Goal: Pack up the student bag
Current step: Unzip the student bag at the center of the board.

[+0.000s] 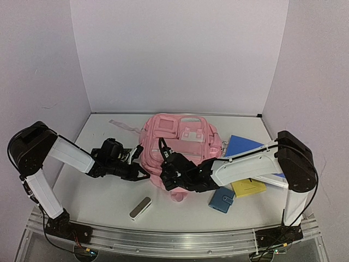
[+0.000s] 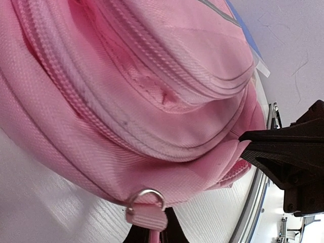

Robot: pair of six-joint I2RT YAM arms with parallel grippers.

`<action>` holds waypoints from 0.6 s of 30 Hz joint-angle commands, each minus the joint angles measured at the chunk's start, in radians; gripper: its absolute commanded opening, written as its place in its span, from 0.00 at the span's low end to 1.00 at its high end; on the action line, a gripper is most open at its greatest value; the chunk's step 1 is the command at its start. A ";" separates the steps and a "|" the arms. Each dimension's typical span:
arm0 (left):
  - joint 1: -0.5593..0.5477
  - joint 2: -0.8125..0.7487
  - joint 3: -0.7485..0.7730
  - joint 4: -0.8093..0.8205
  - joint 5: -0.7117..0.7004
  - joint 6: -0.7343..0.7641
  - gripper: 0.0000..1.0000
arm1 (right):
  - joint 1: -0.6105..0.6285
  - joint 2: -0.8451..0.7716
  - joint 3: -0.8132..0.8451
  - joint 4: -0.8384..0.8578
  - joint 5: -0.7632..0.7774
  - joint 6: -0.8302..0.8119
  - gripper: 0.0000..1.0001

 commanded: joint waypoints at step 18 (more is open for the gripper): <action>-0.175 -0.167 0.043 -0.123 -0.091 -0.054 0.00 | -0.029 0.072 0.146 0.125 -0.037 0.059 0.00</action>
